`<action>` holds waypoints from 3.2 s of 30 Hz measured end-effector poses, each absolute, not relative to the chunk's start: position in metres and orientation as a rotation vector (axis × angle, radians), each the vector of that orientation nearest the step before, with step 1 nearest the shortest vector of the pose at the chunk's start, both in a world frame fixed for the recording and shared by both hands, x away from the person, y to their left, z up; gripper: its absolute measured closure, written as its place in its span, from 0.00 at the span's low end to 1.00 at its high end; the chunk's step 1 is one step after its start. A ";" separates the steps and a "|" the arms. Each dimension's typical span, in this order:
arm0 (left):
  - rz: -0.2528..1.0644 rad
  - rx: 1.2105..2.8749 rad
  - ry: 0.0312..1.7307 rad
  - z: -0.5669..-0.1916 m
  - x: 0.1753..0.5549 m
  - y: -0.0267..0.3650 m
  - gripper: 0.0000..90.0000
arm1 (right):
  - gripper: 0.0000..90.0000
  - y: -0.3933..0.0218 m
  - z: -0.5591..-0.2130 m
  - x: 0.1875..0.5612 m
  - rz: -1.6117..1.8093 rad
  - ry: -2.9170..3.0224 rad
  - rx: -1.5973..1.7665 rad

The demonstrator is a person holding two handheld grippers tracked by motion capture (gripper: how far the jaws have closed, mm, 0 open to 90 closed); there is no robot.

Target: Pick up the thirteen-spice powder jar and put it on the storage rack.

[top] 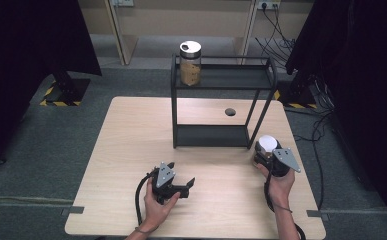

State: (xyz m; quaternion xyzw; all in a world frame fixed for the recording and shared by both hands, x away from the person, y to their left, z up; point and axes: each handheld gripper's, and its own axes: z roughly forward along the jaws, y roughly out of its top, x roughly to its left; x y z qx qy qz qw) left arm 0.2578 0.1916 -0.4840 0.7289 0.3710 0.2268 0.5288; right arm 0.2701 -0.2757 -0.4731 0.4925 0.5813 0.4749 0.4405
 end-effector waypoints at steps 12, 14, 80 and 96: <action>0.544 1.744 0.885 -0.484 0.258 0.191 0.05 | 0.34 -0.271 -0.468 0.259 1.202 1.412 1.203; 0.544 1.742 0.885 -0.484 0.258 0.191 0.05 | 0.34 -0.270 -0.466 0.258 1.209 1.407 1.195; 0.552 1.759 0.877 -0.483 0.256 0.189 0.05 | 0.34 -0.247 -0.376 0.241 1.340 1.341 1.054; 0.550 1.758 0.877 -0.483 0.256 0.189 0.05 | 0.34 -0.242 -0.358 0.247 1.359 1.343 1.027</action>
